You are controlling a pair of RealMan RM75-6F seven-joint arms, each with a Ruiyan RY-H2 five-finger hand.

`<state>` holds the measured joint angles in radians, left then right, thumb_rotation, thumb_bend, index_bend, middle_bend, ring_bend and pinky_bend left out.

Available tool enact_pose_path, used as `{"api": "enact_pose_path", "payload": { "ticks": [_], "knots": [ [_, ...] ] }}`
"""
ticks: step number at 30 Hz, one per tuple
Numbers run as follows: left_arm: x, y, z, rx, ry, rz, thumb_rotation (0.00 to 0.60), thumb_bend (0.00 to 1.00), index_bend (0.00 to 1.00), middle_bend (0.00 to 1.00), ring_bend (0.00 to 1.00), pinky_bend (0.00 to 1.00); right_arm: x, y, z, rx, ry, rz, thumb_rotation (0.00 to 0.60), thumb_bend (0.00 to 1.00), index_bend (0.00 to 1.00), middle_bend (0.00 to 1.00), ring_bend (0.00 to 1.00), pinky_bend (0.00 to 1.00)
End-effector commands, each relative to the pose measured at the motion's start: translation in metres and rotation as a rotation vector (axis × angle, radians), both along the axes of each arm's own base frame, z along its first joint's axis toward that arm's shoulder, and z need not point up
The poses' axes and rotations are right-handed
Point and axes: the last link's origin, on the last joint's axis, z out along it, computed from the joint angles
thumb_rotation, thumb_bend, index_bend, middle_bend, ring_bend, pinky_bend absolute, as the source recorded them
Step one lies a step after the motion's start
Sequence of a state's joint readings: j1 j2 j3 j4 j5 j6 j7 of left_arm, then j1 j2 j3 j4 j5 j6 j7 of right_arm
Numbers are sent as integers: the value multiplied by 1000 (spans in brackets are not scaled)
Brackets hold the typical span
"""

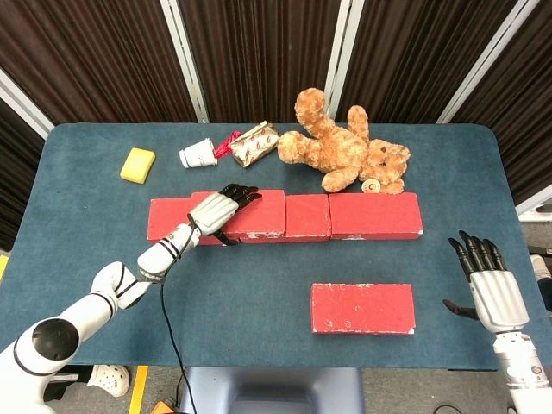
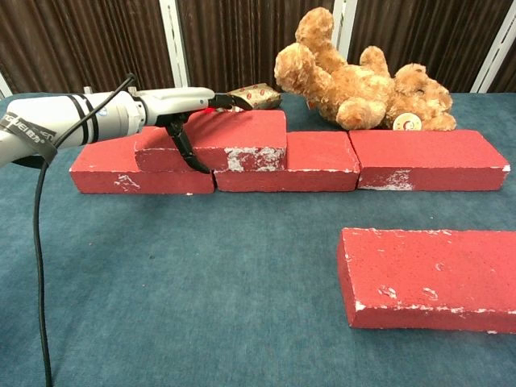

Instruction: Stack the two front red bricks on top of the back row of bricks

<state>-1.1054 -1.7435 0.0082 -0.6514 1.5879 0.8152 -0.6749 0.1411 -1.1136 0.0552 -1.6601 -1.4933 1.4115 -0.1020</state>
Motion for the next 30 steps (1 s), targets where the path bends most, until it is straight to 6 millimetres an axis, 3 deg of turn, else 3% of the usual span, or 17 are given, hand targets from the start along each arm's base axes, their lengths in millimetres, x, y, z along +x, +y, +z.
{"api": "enact_pose_path", "payload": {
  "ticks": [1, 5, 10, 13, 17, 23, 26, 30],
  "knots": [
    [9, -5, 4, 2, -48, -34, 600, 0, 0, 0, 0, 18, 1, 0, 0, 1, -1, 4, 600, 102, 0, 0, 0, 0],
    [12, -19, 17, -8, -105, -88, 600, 7, 0, 0, 0, 17, 2, 1, -2, 18, -6, 14, 600, 102, 0, 0, 0, 0],
    [1, -50, 41, 52, -143, -166, 600, 177, 0, 0, 0, 16, 7, 5, -10, 174, -51, 36, 600, 102, 0, 0, 0, 0],
    [-27, -84, 61, 102, -102, -172, 600, 188, 0, 0, 0, 16, 11, 7, -17, 197, -64, 65, 600, 102, 0, 0, 0, 0],
    [-90, -150, 92, 195, -37, -41, 600, 218, 0, 0, 0, 16, 18, 6, -48, 282, -55, 83, 600, 103, 0, 0, 0, 0],
    [-162, -223, 125, 458, -79, 175, 600, 227, 0, 0, 0, 11, 48, 2, -98, 404, -10, 171, 600, 103, 0, 0, 0, 0],
    [-180, -243, 129, 492, -118, 219, 600, 226, 0, 0, 0, 10, 63, 0, -112, 428, 12, 194, 600, 103, 0, 0, 0, 0],
    [-185, -248, 133, 504, -126, 206, 600, 227, 0, 0, 0, 7, 77, 1, -124, 453, 10, 194, 600, 103, 0, 0, 0, 0]
  ]
}}
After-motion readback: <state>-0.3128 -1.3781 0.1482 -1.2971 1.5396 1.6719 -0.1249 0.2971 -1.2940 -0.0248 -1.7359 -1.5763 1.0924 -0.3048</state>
